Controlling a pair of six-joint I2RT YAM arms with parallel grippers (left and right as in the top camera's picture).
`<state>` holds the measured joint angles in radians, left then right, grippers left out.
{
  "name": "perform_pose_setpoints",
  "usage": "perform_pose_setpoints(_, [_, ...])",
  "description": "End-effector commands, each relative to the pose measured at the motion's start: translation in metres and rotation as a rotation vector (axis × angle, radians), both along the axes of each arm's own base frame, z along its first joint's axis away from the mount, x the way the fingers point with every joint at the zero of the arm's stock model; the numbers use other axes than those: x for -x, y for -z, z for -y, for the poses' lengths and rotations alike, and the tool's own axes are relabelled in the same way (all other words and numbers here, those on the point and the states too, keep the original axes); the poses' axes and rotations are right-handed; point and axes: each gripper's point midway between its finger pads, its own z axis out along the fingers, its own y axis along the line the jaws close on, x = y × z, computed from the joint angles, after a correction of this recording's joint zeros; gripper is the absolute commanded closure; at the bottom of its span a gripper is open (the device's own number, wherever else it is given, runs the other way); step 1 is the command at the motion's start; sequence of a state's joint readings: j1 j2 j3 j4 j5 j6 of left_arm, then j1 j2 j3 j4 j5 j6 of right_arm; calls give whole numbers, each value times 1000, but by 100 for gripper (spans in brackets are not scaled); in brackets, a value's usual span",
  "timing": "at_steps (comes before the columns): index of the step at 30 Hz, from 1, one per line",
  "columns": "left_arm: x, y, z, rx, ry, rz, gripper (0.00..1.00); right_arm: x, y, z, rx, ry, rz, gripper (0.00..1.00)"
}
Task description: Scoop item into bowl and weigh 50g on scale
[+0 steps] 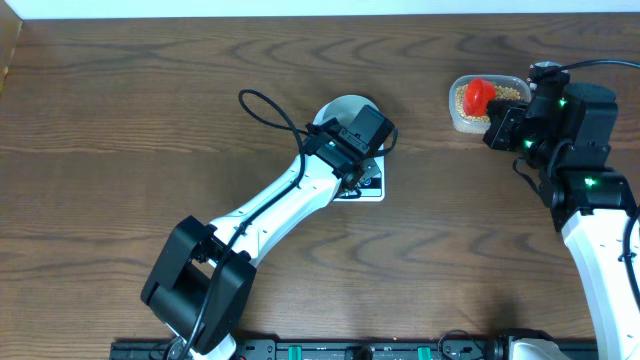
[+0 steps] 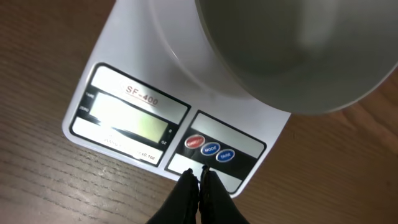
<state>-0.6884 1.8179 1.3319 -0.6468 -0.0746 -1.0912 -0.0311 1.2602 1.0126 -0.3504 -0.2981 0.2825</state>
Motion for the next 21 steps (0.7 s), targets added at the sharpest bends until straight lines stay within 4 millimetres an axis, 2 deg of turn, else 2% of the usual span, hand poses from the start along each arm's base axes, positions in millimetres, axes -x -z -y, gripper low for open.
perform_pose_setpoints(1, [-4,1,-10,-48,-6,25,92,-1,-13,2,30,-9,36,99])
perform_pose_setpoints(7, [-12,2,-12,-67,-20,60,93,4,-5,2,28,-10,-2,99])
perform_pose_setpoints(11, [-19,15,-13,-98,-29,67,93,5,-4,2,28,-10,-9,99])
perform_pose_setpoints(16, [-17,33,-14,-125,-27,35,93,5,-4,2,28,-9,-9,99])
perform_pose_setpoints(21, [-15,41,-14,-137,-22,17,92,4,-3,6,42,9,-9,99])
